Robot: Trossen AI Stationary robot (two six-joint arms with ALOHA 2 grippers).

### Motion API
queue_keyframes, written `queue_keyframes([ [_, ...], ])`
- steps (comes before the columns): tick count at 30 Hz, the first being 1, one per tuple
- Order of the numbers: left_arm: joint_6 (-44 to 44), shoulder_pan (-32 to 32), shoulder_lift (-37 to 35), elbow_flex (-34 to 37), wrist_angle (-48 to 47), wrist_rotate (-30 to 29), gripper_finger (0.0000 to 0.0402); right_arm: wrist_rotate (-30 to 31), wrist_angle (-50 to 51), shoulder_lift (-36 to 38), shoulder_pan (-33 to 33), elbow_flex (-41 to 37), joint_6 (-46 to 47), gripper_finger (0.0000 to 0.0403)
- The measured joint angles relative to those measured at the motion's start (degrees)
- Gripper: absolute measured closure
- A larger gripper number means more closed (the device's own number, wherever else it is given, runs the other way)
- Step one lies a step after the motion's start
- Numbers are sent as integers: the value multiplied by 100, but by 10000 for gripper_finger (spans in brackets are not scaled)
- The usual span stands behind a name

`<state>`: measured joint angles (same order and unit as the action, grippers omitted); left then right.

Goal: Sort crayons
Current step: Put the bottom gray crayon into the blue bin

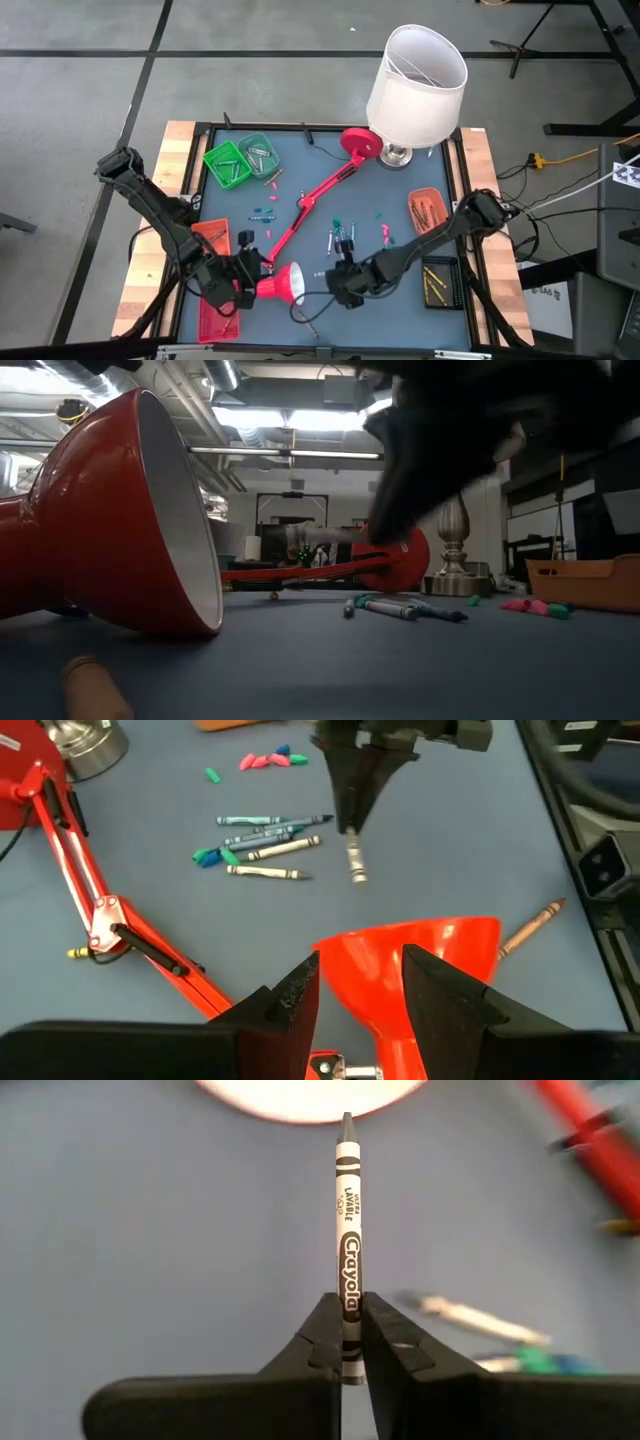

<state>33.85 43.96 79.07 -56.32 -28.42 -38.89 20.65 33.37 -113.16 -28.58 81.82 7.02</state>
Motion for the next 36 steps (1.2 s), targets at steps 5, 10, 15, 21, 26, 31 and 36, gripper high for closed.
queue_keyframes([
  [5,-11,-206,0,0,0,-1,274,561,312,7,225,605,-493,386],
  [10,-11,-449,0,0,0,-1,274,802,137,11,403,990,-895,386],
  [15,-120,-629,0,1,2,-1,274,891,-337,11,575,1078,-906,386],
  [21,-512,-809,0,1,130,-2,274,881,-680,11,700,1080,-905,386],
  [26,-623,-989,0,-1,177,-5,274,826,-916,11,734,1080,-928,386],
  [31,-710,-1171,0,0,173,38,274,825,-1145,13,732,1080,-928,386],
  [36,-767,-1325,0,1,171,128,274,835,-1320,13,730,1080,-947,386],
])
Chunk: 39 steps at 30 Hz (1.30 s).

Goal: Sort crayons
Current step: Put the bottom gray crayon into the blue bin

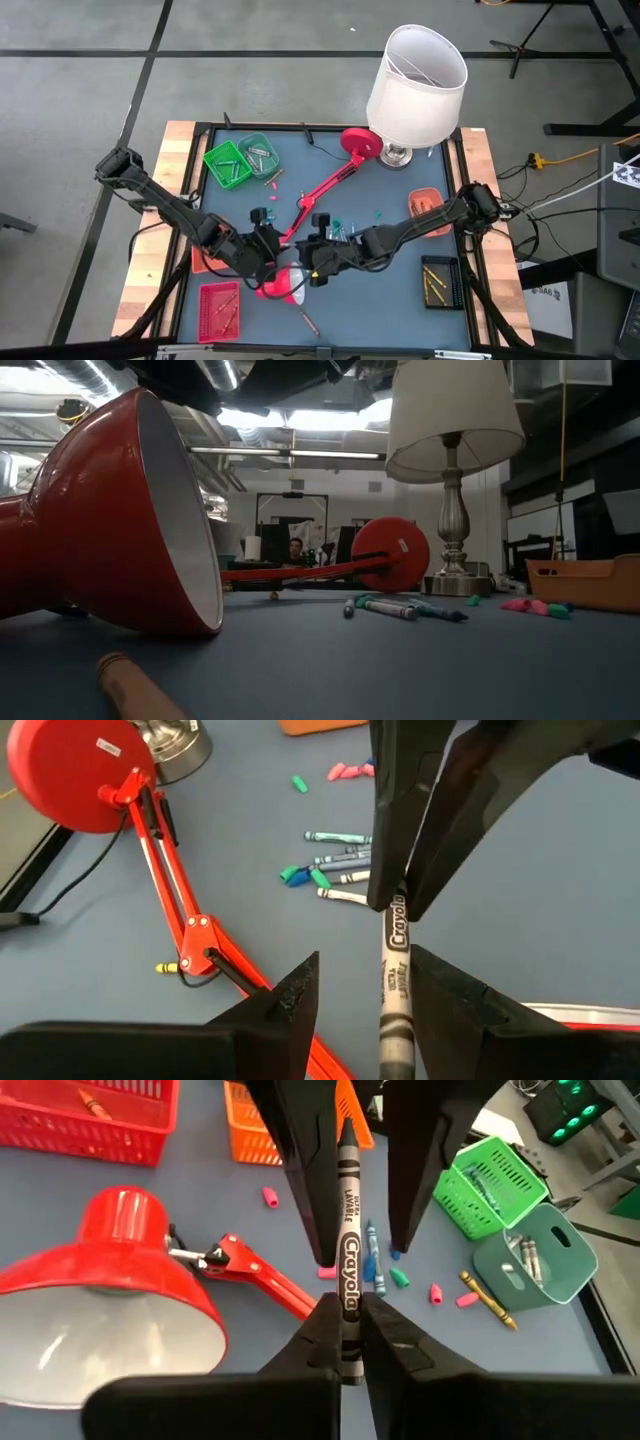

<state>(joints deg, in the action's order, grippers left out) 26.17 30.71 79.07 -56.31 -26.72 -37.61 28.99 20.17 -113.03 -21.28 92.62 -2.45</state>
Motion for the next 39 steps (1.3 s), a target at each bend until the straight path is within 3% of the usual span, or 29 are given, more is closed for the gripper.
queue_keyframes([
  [7,2,-115,0,-2,0,358,286,-9,-52,0,2,0,-95,386],
  [19,2,-119,0,-2,2,402,393,-4,-42,2,4,0,-100,383],
  [39,-283,-458,0,-1,-216,451,397,-9,32,2,4,0,-33,285],
])
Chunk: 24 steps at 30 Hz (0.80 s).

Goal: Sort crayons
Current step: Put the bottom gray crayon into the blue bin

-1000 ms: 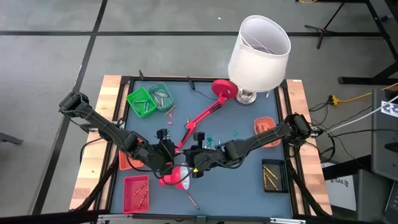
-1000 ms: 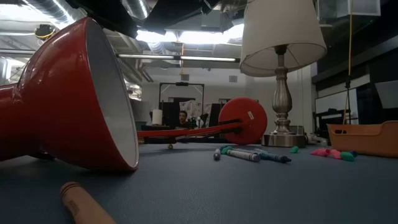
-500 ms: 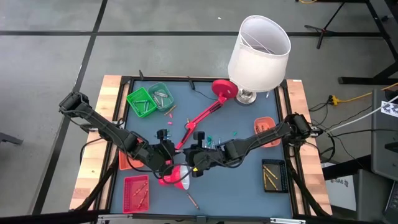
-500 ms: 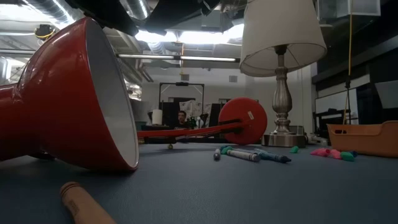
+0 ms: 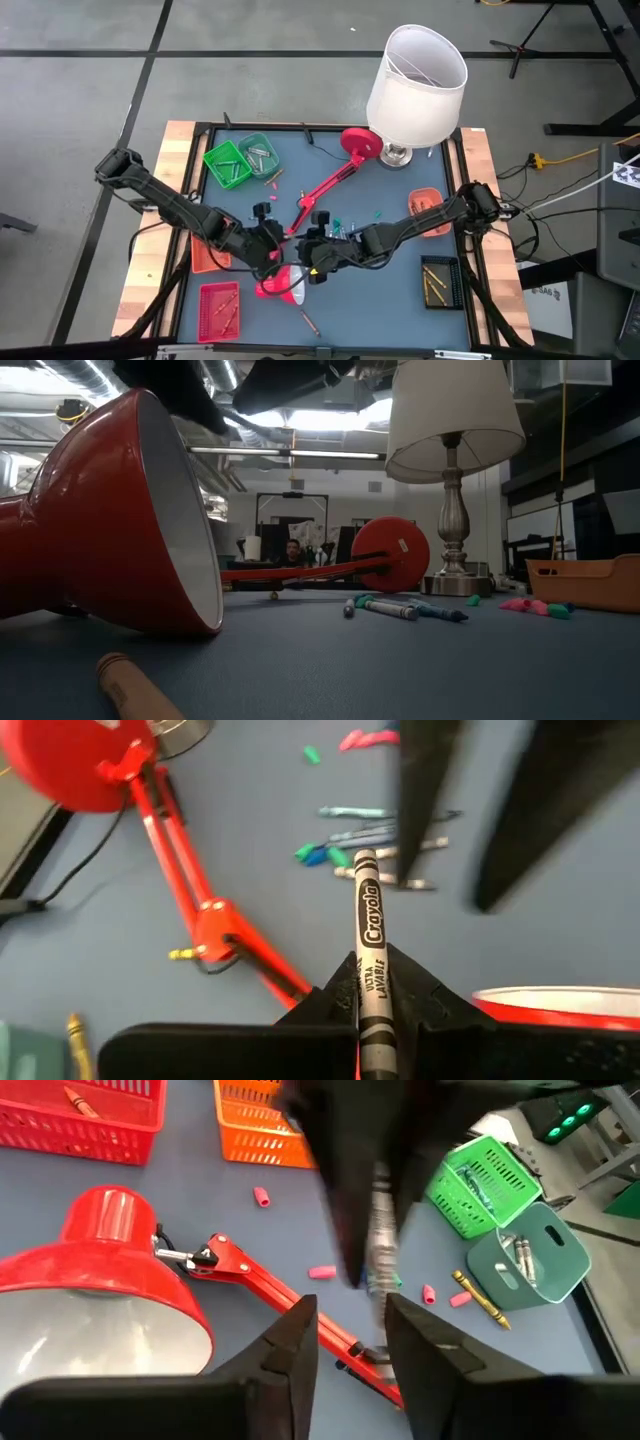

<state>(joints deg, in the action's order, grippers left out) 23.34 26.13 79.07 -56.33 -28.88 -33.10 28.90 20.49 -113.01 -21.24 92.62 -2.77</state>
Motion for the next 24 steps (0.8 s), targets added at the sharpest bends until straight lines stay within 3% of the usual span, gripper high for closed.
queue_keyframes([
  [10,-175,-1150,0,0,-1066,-49,397,-166,726,2,-12,0,929,283],
  [17,-1086,-2302,0,-1,-1309,-233,397,-882,951,2,-12,0,1533,283],
  [24,-2359,-3814,0,-1,-1600,-227,397,-1212,1014,2,-12,0,1656,283],
])
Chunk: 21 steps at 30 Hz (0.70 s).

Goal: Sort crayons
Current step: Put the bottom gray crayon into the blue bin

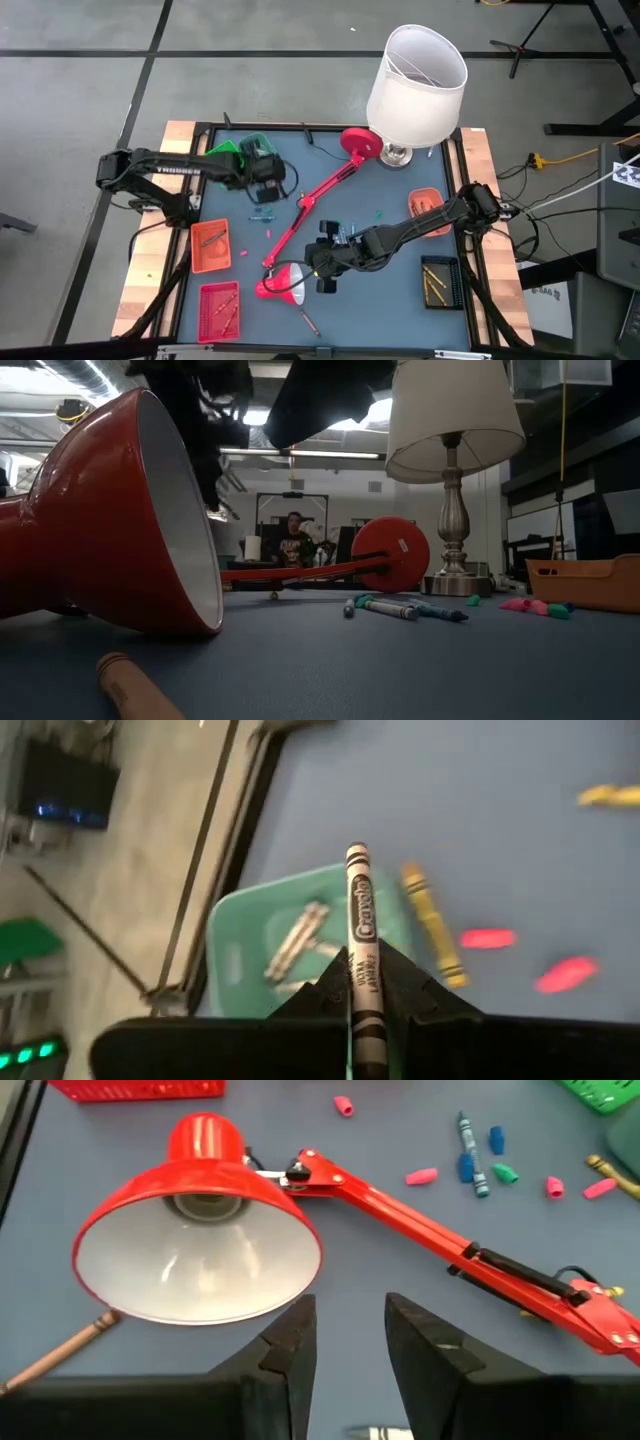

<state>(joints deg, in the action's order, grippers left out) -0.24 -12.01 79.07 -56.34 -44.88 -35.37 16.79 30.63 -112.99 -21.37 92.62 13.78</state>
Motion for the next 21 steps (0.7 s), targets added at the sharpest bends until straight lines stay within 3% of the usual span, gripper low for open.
queue_keyframes([
  [8,-629,-1416,0,1,-41,100,396,3,-7,0,0,0,0,283],
  [11,-631,-1767,0,2,-36,520,386,3,-6,0,0,0,0,283],
  [16,-633,-2101,-1,2,2,1278,354,3,-7,0,0,0,0,283],
  [21,-637,-2186,0,0,8,1378,327,3,-7,0,0,0,46,283],
])
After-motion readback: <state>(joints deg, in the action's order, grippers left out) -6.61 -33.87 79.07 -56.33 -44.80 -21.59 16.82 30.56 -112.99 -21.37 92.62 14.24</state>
